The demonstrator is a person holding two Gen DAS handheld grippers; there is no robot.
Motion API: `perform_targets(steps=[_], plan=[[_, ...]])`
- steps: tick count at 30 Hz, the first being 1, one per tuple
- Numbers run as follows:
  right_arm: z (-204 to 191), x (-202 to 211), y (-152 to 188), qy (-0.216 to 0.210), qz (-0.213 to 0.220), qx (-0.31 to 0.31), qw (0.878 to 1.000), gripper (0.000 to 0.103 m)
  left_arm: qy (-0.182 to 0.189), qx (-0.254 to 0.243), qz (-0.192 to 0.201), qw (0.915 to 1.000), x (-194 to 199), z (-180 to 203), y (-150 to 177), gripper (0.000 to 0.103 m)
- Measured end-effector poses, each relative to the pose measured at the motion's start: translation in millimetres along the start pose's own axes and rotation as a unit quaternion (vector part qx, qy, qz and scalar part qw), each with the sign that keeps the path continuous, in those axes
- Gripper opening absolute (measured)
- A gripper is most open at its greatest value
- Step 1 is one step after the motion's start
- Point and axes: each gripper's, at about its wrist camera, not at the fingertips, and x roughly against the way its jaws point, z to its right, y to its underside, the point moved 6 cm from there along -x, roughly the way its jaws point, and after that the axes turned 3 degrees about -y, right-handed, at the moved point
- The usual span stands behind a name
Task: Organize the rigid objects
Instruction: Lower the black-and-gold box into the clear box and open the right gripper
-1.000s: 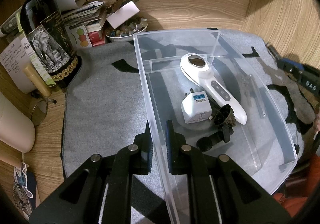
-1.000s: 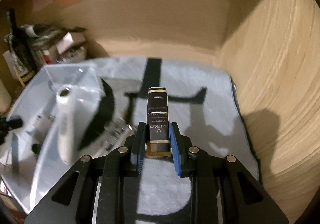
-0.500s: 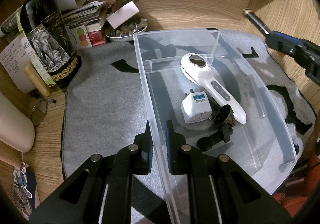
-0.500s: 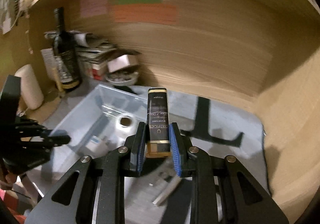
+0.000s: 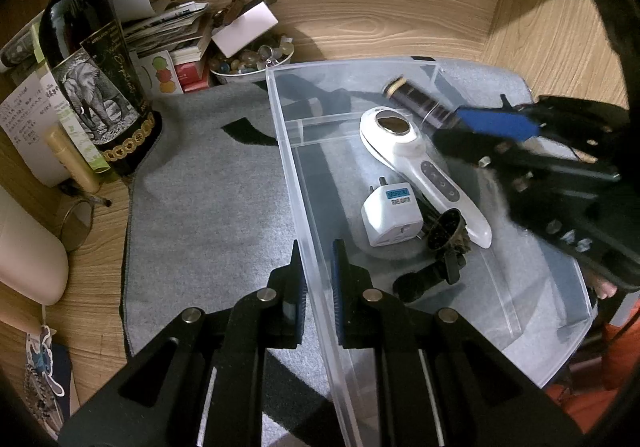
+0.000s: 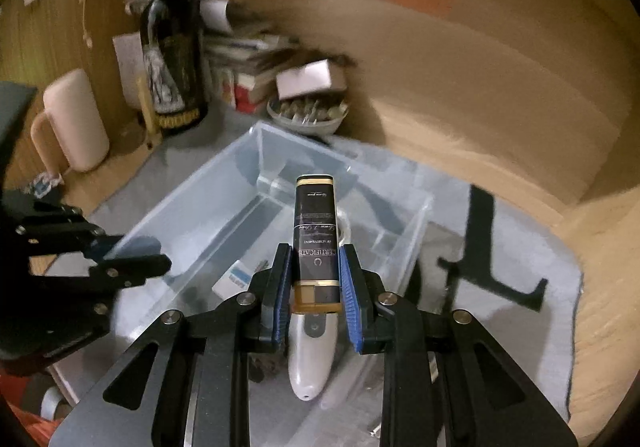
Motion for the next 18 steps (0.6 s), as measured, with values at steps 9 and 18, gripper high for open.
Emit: perform_targets(steps=[9, 18], plan=[[-9, -17, 8, -0.018, -0.038, 0.016, 0.999, 0.022, -0.001, -0.002, 0.0, 1.0, 0, 0, 0, 0.011], [3, 17, 2, 0.004, 0.011, 0.008, 1.0, 0.039, 0.0, -0.001, 0.0, 1.0, -1, -1, 0, 0.011]])
